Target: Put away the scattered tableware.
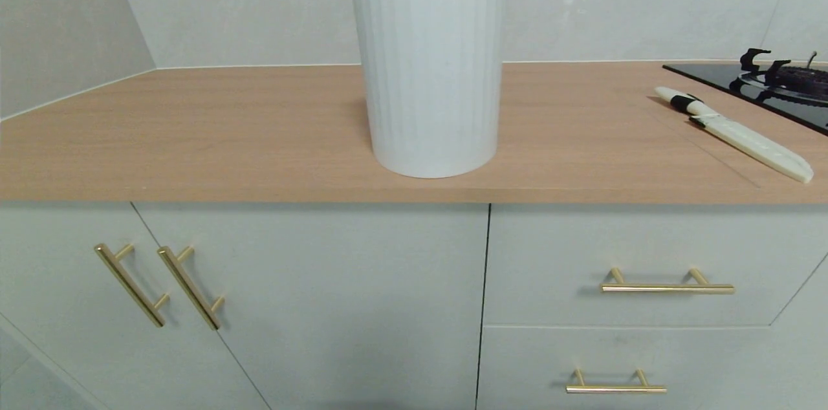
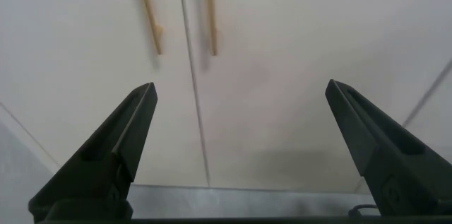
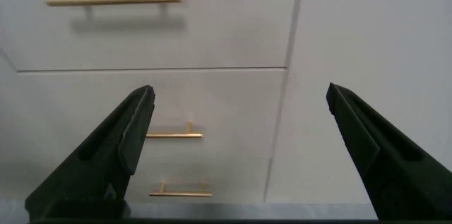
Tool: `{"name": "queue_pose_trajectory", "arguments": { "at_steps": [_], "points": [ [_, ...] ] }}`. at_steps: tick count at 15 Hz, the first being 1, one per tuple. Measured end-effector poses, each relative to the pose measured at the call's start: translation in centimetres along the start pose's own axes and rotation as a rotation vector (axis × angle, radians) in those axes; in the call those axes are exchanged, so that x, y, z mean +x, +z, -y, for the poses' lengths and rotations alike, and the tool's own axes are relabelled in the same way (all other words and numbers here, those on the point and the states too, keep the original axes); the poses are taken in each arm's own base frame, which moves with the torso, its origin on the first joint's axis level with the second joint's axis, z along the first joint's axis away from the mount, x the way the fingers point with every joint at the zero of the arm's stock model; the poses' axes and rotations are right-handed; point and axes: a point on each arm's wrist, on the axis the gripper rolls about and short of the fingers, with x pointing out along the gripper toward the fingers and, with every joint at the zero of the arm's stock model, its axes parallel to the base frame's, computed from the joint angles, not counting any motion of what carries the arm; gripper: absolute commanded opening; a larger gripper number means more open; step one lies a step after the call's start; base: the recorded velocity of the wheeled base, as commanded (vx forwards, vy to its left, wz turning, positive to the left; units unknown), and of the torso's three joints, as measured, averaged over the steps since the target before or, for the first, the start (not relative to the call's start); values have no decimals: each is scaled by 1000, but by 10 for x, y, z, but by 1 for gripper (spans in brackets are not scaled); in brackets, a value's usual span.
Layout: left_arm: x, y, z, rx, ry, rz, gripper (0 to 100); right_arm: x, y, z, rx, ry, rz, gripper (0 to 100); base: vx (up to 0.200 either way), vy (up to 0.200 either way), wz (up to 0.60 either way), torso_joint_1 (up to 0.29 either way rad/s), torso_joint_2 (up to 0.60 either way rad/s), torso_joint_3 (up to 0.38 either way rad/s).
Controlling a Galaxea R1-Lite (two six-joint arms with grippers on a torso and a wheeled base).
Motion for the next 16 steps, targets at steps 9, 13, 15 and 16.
{"name": "queue_pose_trajectory", "arguments": {
  "at_steps": [9,13,15,16],
  "points": [
    [0,0,0,0,1,0,100,0,0,0,1,0,0,100,0,0,0,0,0,0],
    [0,0,0,0,0,3,100,0,0,0,4,-2,-2,100,0,0,0,7,-136,-200],
    [0,0,0,0,0,-1,100,0,0,0,4,-2,-1,100,0,0,0,71,-422,-356],
    [0,0,0,0,0,3,100,0,0,0,4,-1,-1,100,0,0,0,46,-574,-364]
  ]
}}
